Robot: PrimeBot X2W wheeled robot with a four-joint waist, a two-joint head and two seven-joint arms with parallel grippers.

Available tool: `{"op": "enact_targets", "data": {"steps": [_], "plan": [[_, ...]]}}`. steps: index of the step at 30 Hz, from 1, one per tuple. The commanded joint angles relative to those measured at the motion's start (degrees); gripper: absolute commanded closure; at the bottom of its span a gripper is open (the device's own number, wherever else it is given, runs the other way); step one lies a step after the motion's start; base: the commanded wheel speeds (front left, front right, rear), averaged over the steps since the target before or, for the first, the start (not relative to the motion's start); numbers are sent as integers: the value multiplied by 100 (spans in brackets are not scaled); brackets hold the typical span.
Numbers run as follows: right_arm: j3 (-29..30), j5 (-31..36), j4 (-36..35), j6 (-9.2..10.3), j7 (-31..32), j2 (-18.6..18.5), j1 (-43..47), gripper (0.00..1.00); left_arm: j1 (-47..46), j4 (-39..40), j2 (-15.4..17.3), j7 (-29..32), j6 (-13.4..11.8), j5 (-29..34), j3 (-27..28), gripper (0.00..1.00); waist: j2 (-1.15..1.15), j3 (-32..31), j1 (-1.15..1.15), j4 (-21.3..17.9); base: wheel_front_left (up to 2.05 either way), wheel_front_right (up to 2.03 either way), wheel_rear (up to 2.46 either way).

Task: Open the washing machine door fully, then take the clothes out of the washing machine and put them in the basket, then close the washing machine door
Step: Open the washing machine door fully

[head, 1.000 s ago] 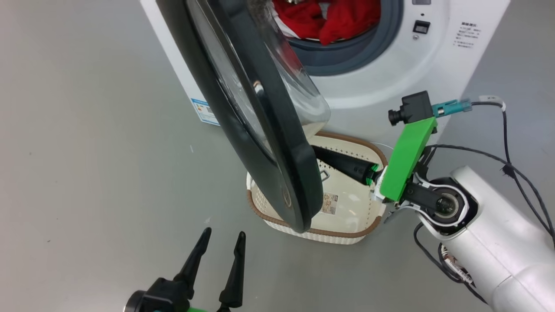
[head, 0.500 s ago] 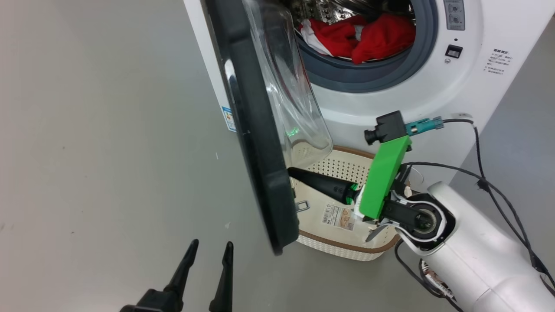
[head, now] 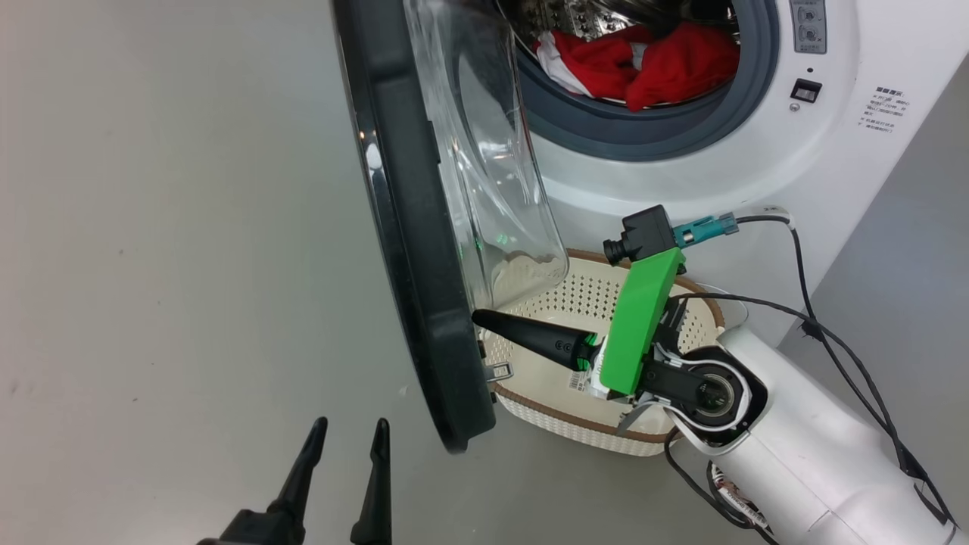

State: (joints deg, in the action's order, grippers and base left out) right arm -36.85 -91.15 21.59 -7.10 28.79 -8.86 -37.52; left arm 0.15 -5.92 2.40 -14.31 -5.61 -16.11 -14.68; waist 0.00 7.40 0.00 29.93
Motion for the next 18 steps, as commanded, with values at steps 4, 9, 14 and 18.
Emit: {"op": "enact_targets", "data": {"steps": [4,9,14,18], "plan": [[-61,125,-129,-39,-9,165,-50,100,-54,170,48,-69,-39,23,209,0,0,-14,0,-10,0,0,0],[-43,220,-116,-39,-169,97,13,62,-76,104,48,-69,17,43,205,0,0,-47,0,-31,0,0,0],[-2,282,-100,-39,-432,0,146,0,-120,6,48,-69,71,63,198,0,0,-102,0,-60,0,0,0],[40,303,-76,-39,-614,-95,284,0,-145,-63,48,-69,106,66,205,0,0,-138,0,-80,0,0,0]]}}
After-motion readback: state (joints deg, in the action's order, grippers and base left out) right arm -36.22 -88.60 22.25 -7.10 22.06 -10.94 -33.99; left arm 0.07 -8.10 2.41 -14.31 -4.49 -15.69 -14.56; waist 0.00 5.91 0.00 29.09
